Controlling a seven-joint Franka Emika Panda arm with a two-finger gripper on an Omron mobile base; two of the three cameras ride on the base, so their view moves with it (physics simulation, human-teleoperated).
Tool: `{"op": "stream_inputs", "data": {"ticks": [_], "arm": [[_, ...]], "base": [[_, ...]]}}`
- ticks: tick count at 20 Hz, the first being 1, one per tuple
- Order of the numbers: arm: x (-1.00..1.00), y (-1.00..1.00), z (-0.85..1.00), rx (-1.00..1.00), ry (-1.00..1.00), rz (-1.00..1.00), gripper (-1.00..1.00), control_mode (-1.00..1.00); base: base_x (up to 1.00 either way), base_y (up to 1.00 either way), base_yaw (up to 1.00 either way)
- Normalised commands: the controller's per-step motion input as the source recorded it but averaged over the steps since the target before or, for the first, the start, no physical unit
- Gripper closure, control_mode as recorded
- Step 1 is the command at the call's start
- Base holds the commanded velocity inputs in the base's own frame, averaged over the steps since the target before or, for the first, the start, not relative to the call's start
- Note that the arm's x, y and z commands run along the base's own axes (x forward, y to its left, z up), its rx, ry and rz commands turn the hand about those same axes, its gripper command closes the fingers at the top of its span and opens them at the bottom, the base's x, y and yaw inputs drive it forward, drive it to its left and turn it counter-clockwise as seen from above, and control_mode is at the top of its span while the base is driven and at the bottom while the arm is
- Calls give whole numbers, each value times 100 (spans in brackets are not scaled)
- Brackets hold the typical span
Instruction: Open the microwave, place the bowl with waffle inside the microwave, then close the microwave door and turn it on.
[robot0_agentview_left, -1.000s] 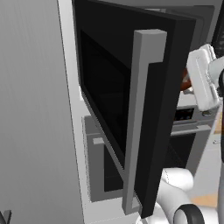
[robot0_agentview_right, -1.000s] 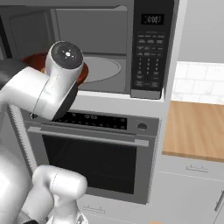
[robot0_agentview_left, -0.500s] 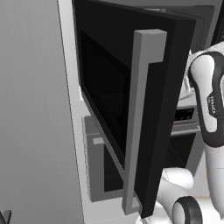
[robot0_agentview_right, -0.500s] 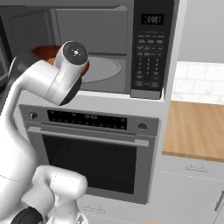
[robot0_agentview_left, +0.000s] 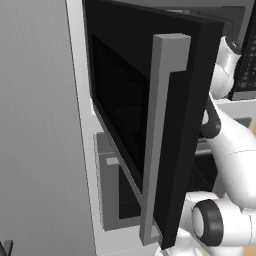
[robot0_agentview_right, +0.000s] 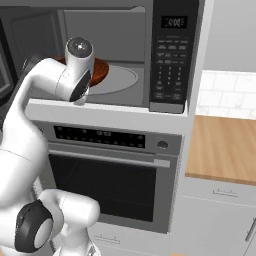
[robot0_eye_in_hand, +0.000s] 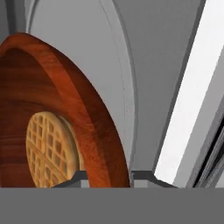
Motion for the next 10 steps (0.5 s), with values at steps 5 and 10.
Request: {"op": "stream_inputs", "data": {"ticks": [5,10], "arm": [[90,0,-22,-12,1,-5,100,-100],[65,0,-13,-2,6,-1,100,-100]], "base": [[0,0,0],[0,0,0]]}}
